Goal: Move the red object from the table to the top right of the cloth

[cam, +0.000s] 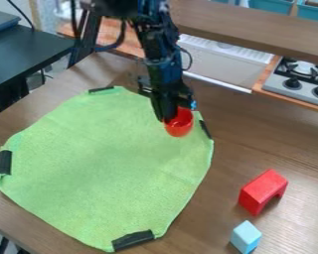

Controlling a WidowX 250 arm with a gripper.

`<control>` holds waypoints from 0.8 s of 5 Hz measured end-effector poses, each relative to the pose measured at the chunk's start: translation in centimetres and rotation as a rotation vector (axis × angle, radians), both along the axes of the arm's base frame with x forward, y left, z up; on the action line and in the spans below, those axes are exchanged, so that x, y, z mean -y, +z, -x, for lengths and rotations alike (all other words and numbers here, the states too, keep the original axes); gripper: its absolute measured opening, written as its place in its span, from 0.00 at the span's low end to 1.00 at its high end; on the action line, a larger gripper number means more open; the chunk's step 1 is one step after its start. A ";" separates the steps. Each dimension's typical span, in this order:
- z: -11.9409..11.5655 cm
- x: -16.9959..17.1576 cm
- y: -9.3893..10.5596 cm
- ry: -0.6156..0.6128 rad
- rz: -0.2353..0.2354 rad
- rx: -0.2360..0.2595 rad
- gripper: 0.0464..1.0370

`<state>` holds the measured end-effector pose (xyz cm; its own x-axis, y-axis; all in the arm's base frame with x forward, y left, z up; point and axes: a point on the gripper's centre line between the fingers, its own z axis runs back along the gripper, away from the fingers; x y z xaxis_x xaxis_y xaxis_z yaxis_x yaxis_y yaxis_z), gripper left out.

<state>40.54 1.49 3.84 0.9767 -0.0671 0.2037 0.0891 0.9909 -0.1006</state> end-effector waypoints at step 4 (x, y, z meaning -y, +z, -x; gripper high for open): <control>0.4 -0.5 -0.2 0.003 -0.028 -0.052 0.79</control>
